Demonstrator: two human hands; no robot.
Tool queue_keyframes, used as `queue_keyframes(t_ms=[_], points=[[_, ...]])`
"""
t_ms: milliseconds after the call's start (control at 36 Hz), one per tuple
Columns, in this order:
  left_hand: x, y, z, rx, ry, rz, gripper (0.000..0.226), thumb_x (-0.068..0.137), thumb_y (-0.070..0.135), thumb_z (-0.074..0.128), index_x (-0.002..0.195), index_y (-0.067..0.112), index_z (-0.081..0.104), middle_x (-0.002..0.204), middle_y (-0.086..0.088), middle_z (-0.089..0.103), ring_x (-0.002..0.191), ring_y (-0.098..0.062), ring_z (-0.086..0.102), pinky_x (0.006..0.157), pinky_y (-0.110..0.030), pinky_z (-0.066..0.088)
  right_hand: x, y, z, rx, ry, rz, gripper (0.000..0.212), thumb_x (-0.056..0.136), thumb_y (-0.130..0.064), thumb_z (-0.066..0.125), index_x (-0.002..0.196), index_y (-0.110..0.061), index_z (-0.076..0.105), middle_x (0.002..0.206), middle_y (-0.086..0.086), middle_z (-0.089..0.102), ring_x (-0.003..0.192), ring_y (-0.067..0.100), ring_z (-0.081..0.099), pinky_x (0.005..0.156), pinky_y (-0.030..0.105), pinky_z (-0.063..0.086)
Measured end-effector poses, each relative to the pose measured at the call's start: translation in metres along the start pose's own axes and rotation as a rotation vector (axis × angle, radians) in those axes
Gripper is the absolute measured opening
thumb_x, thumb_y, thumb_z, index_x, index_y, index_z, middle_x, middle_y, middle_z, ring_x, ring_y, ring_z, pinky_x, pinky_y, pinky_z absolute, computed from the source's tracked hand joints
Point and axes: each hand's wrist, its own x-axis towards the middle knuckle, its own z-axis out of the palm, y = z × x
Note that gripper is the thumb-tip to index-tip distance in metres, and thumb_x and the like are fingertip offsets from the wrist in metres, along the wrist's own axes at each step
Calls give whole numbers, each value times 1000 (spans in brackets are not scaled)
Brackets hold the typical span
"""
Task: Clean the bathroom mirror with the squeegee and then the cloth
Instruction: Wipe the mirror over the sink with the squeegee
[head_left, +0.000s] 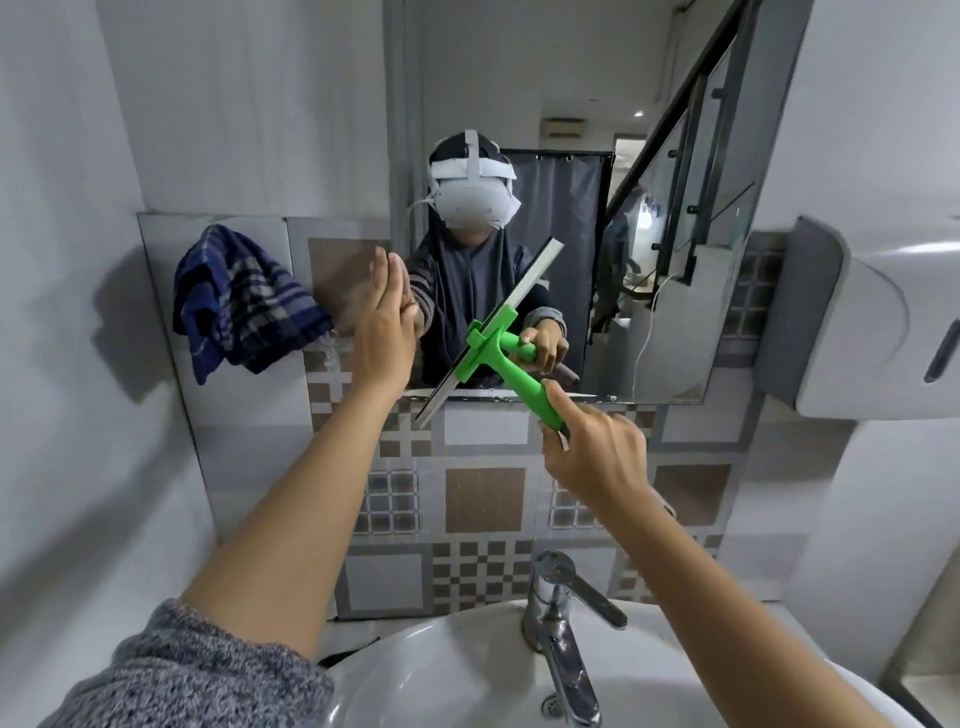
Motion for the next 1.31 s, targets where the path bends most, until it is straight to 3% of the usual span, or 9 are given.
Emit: queue_keyframes(t_ms=[111,194,250,306,417,556,806,1056,1306], points=[[-5,1,7,-1,11,-17,60,94,8,47,146,12,16,155,-4,10,141,-23,17,96,-1,8,3,15,-4,-60,7,-38,50,70,-22,74,118,-15,61,63,2,69,41,22,54,48,21,29],[-7,-1,11,-1,-15,-23,64,94,12,48,146,18,11,155,-5,9,136,-31,30,105,-33,37,2,26,-5,-91,-24,-39,51,72,-23,71,120,-18,57,67,0,70,46,23,57,50,22,29],[-9,0,12,9,-25,-55,65,94,13,48,146,18,10,155,-7,10,135,-33,31,101,-41,42,0,34,-7,-95,-29,-33,51,71,-22,71,121,-19,57,66,0,69,47,23,57,51,22,31],[-10,3,12,8,-11,-65,64,94,14,48,146,16,11,155,-8,12,137,-31,27,104,-38,38,-3,42,-8,-94,-22,-20,52,70,-21,74,119,-19,58,64,0,69,46,24,58,50,23,35],[-14,5,14,-12,7,-57,62,94,13,47,146,11,12,155,-9,11,141,-26,18,101,-17,25,-14,58,-13,-99,-11,19,53,65,-19,78,115,-17,62,62,2,69,44,23,58,50,23,34],[-18,2,19,-54,-9,-53,63,93,11,48,145,9,13,155,-11,10,141,-26,16,112,-41,28,-27,72,-17,-83,-50,68,51,71,-20,77,118,-15,60,62,5,69,44,25,57,51,26,40],[-18,5,21,-36,-8,-88,66,93,11,49,146,12,10,155,-10,8,141,-26,16,112,-40,28,-53,85,-22,-53,-65,171,49,71,-21,79,116,-12,62,54,1,63,38,17,45,49,20,30],[-18,6,22,-42,-5,-90,64,94,9,47,146,10,9,155,-11,6,142,-24,12,115,-34,20,-75,86,-20,66,-191,437,51,93,-34,52,140,-21,39,73,-1,58,53,15,46,44,19,23],[-18,5,22,-49,-14,-94,66,94,11,48,146,13,9,155,-9,6,142,-24,14,114,-35,23,-88,84,-4,183,-181,590,45,92,-35,53,134,-21,46,71,0,59,51,16,53,49,26,49]])
